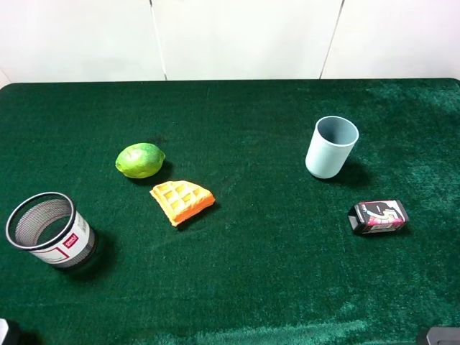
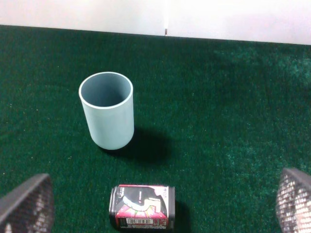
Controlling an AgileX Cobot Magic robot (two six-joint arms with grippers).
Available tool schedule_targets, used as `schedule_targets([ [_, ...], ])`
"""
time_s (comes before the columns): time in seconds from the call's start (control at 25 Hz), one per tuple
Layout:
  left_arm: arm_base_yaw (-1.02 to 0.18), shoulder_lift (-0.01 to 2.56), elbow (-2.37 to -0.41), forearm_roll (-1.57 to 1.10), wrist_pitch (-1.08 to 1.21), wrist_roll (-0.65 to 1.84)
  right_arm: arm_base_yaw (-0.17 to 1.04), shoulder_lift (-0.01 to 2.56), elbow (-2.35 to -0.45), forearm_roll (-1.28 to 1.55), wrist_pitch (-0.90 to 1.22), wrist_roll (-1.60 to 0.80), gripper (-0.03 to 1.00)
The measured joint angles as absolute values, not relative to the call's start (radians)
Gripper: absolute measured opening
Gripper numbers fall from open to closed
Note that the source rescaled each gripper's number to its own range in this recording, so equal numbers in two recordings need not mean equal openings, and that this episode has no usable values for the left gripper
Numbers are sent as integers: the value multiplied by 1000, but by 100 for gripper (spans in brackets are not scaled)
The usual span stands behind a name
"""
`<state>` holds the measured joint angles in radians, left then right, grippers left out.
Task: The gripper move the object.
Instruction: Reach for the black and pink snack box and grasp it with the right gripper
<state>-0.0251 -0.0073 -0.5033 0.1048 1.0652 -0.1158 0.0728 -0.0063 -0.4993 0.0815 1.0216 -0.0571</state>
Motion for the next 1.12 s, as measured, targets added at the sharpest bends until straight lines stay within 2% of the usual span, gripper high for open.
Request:
schedule_targets([
  [1.12, -25, -7, -503, 105, 1065, -116, 73, -6, -499, 81, 1022, -57, 100],
])
